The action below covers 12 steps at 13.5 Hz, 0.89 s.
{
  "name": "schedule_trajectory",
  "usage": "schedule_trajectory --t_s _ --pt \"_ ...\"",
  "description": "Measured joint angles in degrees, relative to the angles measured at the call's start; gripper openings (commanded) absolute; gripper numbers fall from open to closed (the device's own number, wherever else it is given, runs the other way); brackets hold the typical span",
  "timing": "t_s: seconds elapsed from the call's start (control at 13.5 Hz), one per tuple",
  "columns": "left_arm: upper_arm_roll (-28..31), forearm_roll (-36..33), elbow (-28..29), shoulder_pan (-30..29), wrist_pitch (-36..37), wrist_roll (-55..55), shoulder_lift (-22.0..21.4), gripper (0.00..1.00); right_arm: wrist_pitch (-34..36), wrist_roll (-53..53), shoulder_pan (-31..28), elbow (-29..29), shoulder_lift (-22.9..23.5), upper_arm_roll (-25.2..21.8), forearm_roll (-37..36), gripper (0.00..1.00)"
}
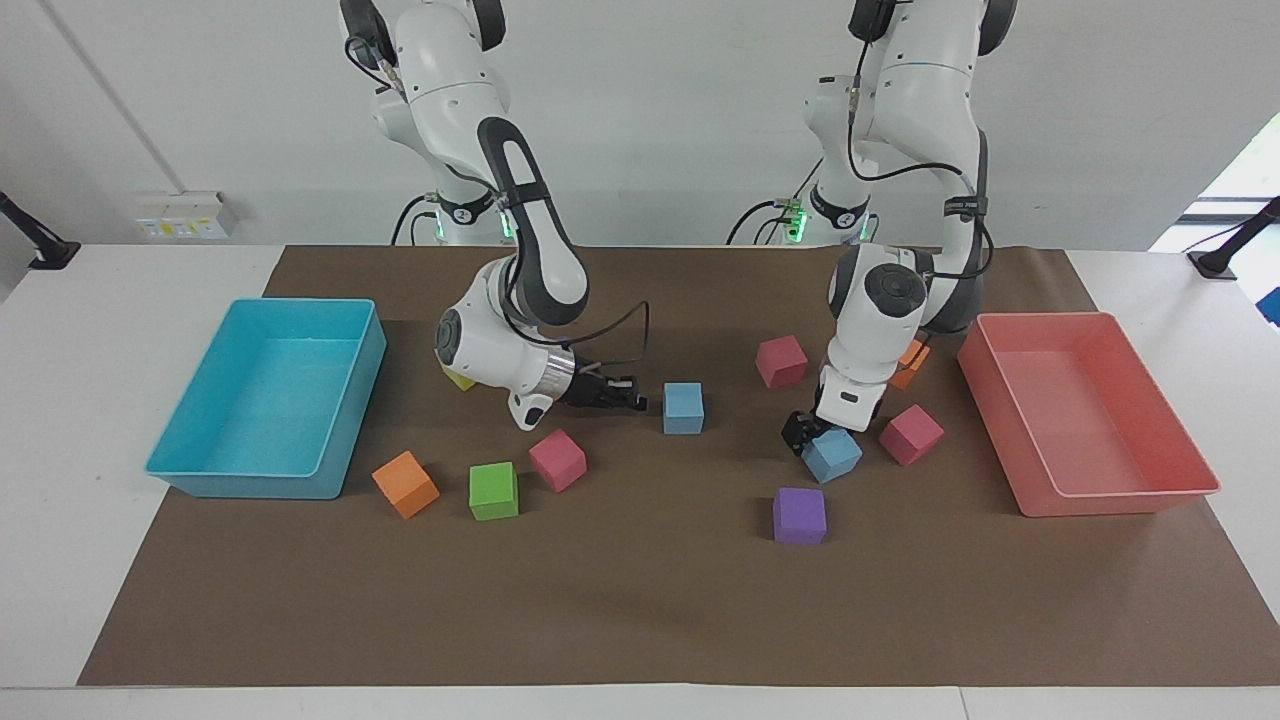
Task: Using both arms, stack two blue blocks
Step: 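Close the left gripper on the light-blue cube and lift it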
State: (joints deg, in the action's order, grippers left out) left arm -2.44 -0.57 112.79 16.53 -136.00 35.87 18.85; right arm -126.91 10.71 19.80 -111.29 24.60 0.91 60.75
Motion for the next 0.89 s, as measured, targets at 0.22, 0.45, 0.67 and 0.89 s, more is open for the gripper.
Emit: schedule_trajectory --t_s 0.22,0.45,0.67,0.89 --pt "0.3 0.0 0.0 0.0 -0.7 0.0 -0.1 0.97 0.0 0.0 0.0 -0.1 0.0 -0.1 0.0 0.00" --pt "0.6 0.0 0.0 -0.1 -3.2 0.0 -0.1 0.97 0.0 0.1 -0.2 -0.2 0.0 -0.1 0.2 0.00" --pt "0.7 0.0 0.0 -0.3 -4.4 0.0 -0.1 0.84 0.0 1.8 -0.4 -0.3 0.0 -0.1 2.1 0.00" --pt "0.9 0.0 0.1 -0.3 -4.4 0.0 -0.1 0.61 0.0 1.9 -0.5 -0.3 0.0 -0.1 2.2 0.00"
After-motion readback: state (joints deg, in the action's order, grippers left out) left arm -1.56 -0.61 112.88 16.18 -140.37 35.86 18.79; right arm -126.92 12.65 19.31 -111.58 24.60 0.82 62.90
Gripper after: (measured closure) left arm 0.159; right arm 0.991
